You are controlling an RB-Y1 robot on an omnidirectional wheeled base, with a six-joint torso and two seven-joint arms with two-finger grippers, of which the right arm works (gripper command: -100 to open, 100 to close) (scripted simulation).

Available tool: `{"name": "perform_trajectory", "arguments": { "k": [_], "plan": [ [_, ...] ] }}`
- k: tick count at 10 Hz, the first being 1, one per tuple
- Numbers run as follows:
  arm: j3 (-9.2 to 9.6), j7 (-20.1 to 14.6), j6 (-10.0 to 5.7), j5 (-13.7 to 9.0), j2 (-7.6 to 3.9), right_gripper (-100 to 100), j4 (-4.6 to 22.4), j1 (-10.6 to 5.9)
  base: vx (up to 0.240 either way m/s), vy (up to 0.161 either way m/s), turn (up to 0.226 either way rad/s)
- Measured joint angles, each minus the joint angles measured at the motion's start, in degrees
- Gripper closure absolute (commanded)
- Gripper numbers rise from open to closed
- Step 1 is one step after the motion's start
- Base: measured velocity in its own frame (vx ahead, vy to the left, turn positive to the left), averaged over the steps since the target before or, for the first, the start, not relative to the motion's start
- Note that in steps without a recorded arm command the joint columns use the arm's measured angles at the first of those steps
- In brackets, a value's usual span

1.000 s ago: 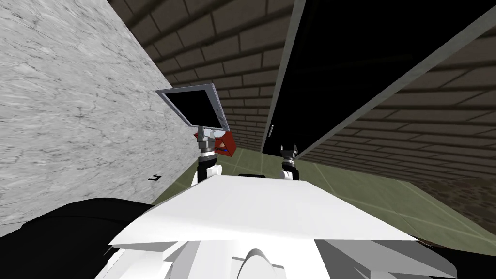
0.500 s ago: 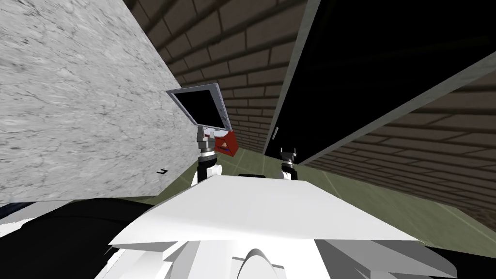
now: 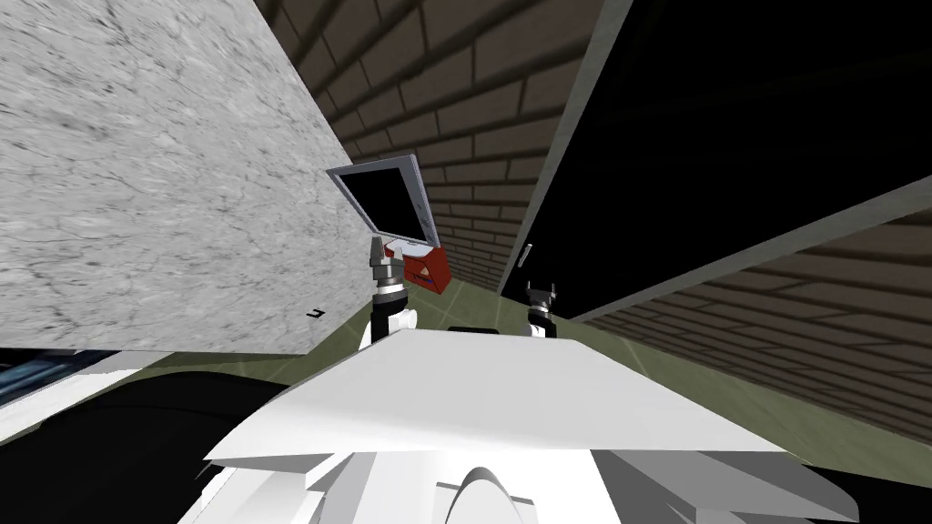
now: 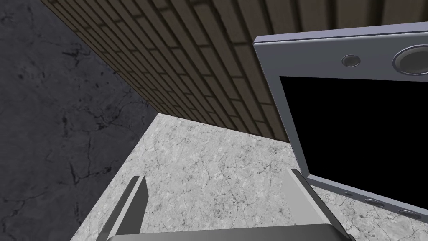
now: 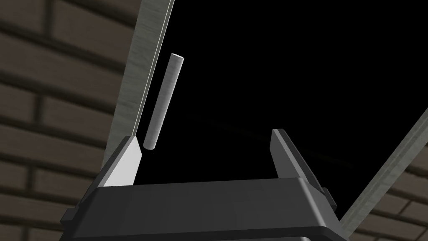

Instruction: Pull the door open

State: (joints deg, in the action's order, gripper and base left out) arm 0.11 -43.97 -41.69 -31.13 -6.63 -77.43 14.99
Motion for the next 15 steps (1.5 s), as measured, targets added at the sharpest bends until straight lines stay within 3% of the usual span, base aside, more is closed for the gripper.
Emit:
{"name": "perform_trajectory", "arguments": {
  "k": [4,15],
  "plan": [
    [0.17,-4.35,-1.18,-3.31,-0.23,-100,3.55,-0.40,0.089,-0.044,0.128],
    [0.83,-16.24,-5.85,-12.20,-0.16,-100,16.46,-3.50,0.100,-0.075,0.136]
  ]
}}
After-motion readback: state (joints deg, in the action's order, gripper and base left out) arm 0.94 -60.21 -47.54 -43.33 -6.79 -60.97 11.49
